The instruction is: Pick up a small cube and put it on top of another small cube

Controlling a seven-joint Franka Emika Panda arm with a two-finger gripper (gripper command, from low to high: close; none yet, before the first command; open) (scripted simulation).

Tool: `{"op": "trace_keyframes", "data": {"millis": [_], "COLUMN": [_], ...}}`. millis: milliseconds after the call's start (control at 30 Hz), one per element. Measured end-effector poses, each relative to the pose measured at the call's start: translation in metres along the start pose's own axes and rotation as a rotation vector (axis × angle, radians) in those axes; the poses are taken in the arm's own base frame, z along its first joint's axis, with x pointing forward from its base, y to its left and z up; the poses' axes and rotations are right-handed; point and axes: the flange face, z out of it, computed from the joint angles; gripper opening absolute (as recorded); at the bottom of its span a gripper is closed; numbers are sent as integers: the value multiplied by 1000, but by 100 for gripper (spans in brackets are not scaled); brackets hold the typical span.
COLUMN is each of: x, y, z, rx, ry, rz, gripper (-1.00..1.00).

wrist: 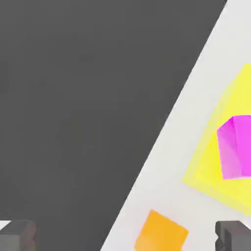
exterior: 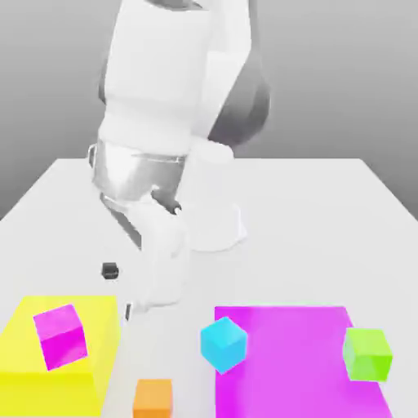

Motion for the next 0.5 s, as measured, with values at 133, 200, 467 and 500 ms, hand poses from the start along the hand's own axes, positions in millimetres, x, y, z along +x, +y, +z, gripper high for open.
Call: {"op": "trace_keyframes", "data": {"millis": [133,200,467,500], "x": [-1,-1,-9,-9], "y": [14,22,48,48], "z": [50,73,166,166], "rx": [-81,-123,-202,-202], "ry": [-23,-37,-67,-67], "rz": [146,223,371,371], "gripper": [0,0,-100,-100]}}
